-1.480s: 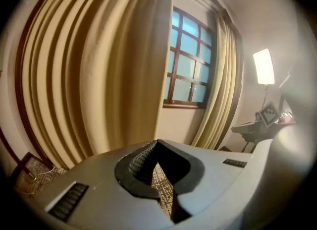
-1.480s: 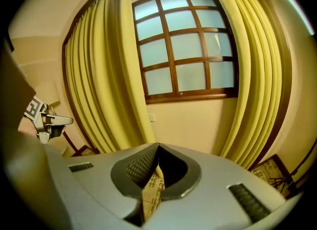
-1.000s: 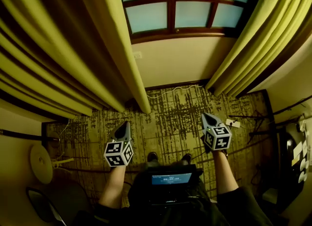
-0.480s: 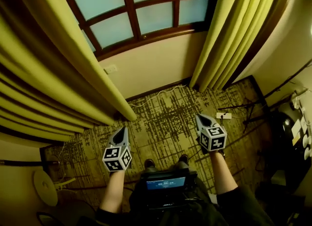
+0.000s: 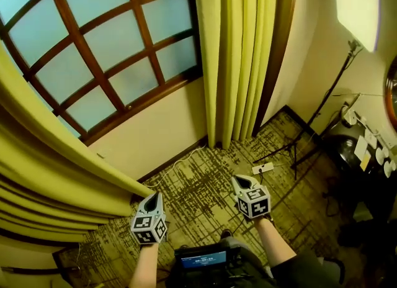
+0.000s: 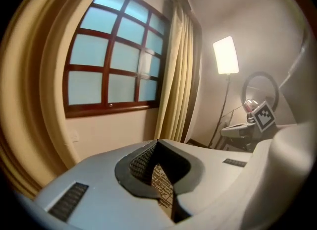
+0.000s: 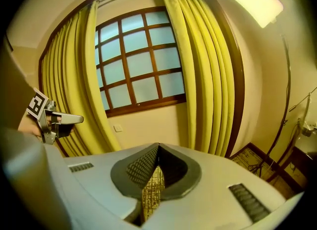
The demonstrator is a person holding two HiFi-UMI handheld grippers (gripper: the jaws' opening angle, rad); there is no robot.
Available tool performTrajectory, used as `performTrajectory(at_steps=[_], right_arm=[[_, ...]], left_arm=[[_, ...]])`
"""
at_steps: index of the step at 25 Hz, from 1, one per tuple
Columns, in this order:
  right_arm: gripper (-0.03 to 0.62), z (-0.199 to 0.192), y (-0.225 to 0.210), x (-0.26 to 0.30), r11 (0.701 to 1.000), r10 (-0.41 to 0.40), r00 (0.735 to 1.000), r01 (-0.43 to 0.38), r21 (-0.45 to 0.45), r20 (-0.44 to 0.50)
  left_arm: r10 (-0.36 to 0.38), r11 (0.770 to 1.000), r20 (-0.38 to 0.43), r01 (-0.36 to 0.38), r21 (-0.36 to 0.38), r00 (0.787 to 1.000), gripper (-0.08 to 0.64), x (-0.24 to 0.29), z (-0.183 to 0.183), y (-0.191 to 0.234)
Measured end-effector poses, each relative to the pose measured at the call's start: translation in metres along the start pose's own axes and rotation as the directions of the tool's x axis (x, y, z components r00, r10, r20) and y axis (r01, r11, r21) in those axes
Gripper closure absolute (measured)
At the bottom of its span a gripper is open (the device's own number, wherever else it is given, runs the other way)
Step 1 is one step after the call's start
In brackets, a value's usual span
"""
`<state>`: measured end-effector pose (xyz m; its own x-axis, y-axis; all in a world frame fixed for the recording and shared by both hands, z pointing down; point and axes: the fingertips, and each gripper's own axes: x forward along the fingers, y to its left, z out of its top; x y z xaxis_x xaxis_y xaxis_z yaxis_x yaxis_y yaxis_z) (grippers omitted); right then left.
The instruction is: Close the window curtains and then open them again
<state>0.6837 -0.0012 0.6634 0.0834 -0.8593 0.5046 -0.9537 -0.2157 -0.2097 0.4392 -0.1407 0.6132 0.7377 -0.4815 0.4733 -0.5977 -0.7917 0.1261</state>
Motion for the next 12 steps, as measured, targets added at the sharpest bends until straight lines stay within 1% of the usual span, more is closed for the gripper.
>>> performTrajectory(at_steps=[5, 9, 12], right_arm=[[0.581, 0.012, -0.038, -0.009, 1.0, -0.014, 1.0, 0.014, -0.004, 0.014], [0.581, 0.017, -0.062, -0.006, 0.999, -0.03, 0.999, 0.03, 0.016, 0.021], [0.581, 0.016, -0.075, 0.002, 0.998, -0.051, 0.999, 0.051, 0.038, 0.014]], left_arm=[[-0.072, 0.996, 0.033, 0.07, 0.056, 0.997, 0.566, 0.046, 0.044, -0.053], [-0.138, 0.984, 0.021, 0.134, 0.114, 0.99, 0.566, 0.079, 0.068, -0.085], [-0.186, 0.973, 0.007, 0.183, 0.139, 0.983, 0.566, 0.103, 0.081, -0.097]])
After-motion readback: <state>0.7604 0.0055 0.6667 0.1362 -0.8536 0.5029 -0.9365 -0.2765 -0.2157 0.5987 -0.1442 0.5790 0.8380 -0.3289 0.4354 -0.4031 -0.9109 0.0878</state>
